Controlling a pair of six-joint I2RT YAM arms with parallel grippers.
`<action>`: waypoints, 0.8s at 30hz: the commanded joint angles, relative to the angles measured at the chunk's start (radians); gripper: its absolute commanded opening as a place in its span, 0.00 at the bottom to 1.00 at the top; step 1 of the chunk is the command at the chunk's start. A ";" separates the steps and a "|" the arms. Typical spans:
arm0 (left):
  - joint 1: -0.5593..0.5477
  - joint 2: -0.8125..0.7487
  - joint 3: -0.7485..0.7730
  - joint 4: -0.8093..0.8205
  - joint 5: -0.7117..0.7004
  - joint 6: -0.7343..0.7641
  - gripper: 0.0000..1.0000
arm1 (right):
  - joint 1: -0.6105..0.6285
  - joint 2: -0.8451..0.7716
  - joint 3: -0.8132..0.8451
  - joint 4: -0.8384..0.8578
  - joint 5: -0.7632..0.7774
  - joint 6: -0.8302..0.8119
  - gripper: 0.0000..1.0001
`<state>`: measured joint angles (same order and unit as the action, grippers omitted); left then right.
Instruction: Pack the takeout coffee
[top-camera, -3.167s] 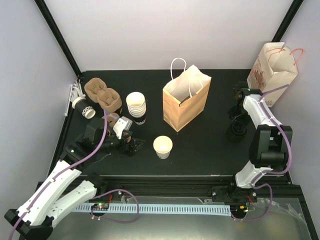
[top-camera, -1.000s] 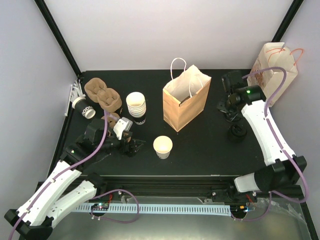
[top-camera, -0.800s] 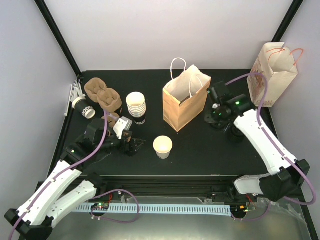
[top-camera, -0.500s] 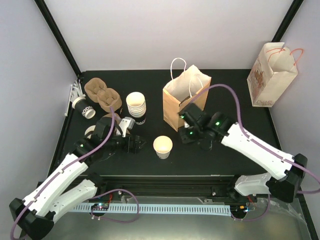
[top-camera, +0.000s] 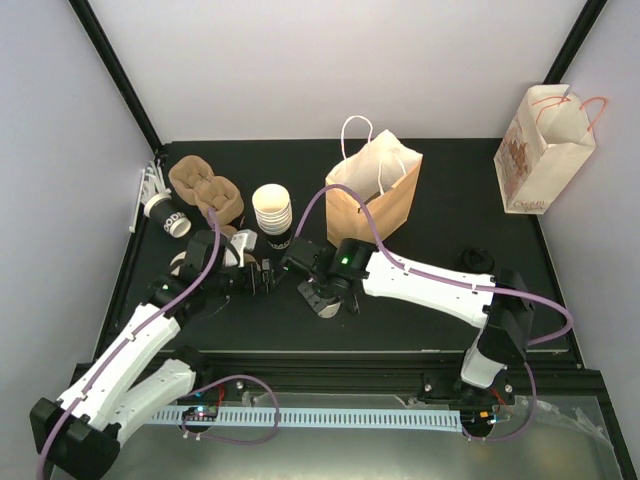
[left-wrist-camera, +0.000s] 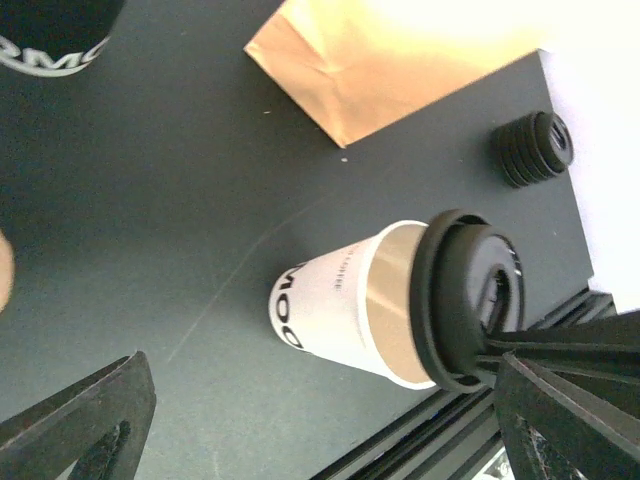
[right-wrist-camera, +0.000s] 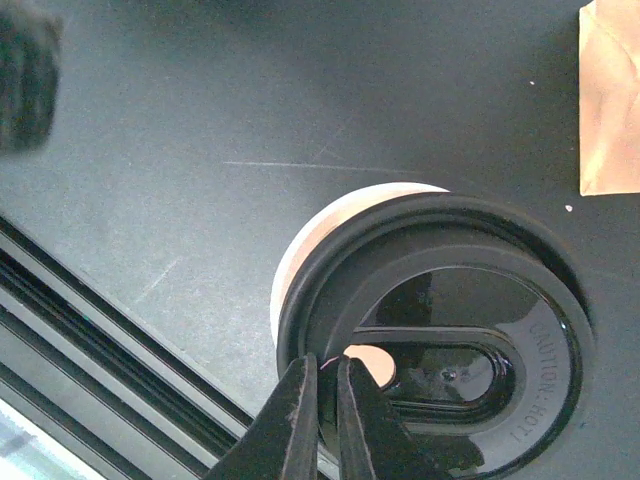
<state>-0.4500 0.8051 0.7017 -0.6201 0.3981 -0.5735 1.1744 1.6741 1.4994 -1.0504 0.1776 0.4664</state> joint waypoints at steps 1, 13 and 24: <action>0.075 -0.009 -0.026 0.025 0.096 -0.021 0.95 | 0.010 0.007 0.034 -0.016 0.036 -0.034 0.09; 0.103 0.011 -0.034 0.014 0.157 0.011 0.95 | 0.018 0.042 0.033 -0.005 0.009 -0.046 0.10; 0.104 0.026 -0.036 0.005 0.182 0.012 0.95 | 0.020 0.069 0.034 0.004 0.014 -0.055 0.11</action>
<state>-0.3527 0.8314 0.6647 -0.6201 0.5518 -0.5758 1.1877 1.7317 1.5074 -1.0538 0.1776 0.4240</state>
